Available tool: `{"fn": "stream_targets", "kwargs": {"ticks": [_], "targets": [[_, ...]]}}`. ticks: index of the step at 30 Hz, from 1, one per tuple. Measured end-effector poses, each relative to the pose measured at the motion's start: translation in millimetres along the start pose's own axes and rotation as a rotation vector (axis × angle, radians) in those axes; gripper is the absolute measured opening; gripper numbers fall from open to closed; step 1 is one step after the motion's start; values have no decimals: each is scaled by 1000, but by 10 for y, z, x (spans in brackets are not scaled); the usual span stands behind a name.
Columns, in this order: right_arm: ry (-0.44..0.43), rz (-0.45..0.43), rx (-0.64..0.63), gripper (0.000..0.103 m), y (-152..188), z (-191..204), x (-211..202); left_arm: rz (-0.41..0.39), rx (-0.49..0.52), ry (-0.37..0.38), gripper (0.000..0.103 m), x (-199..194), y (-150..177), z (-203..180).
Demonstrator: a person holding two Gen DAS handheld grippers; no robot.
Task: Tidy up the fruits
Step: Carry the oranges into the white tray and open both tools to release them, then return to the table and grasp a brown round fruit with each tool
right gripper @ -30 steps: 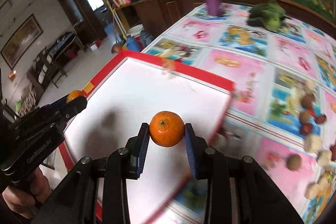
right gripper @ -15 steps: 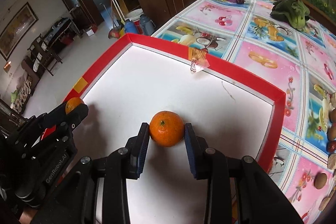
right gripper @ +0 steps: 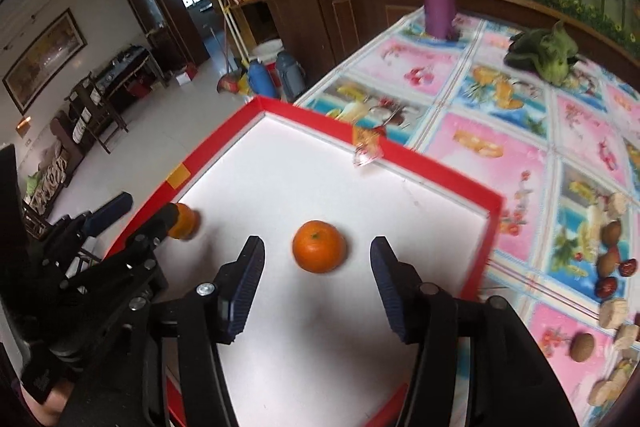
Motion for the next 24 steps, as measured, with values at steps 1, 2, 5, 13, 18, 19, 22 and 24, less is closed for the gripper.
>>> {"fn": "stream_targets", "kwargs": {"ticks": [1,2,5,13,18,19,22,24], "targets": [[-2,-14,5,55,10,-45,-79,-12,3,-5,57,-42,-22,-4],[-2,-21,8,55,15,-91,-135,-24,7,-8,58,-87,-48,-16],[14,-55,30,55,108,-353,-439,-61,14,0,64,-268,-117,-79],[211,-116,139,55,718,-1488,-1356,-92,76,281,76,-714,-105,-731],[305,-73,233,55,1198,-2032,-1613,-57,208,467,77,-925,29,-1458],[301,-70,243,55,1268,-2088,-1636,-48,235,485,77,-941,59,-1590],[312,-75,258,55,1349,-2205,-1670,-20,301,521,77,-985,175,-1931],[312,-68,270,55,1365,-2292,-1631,2,336,546,77,-1004,251,-2106]]}}
Point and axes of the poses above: each gripper's, at about its wrist camera, not at the fingertips, and x roughly the way its jaws point, z to its left, y to its underside, the point moved 4 cm from there along x, roughly the way its jaws point, and after that the axes turned 2 degrees about -z, right-handed, at the moved point
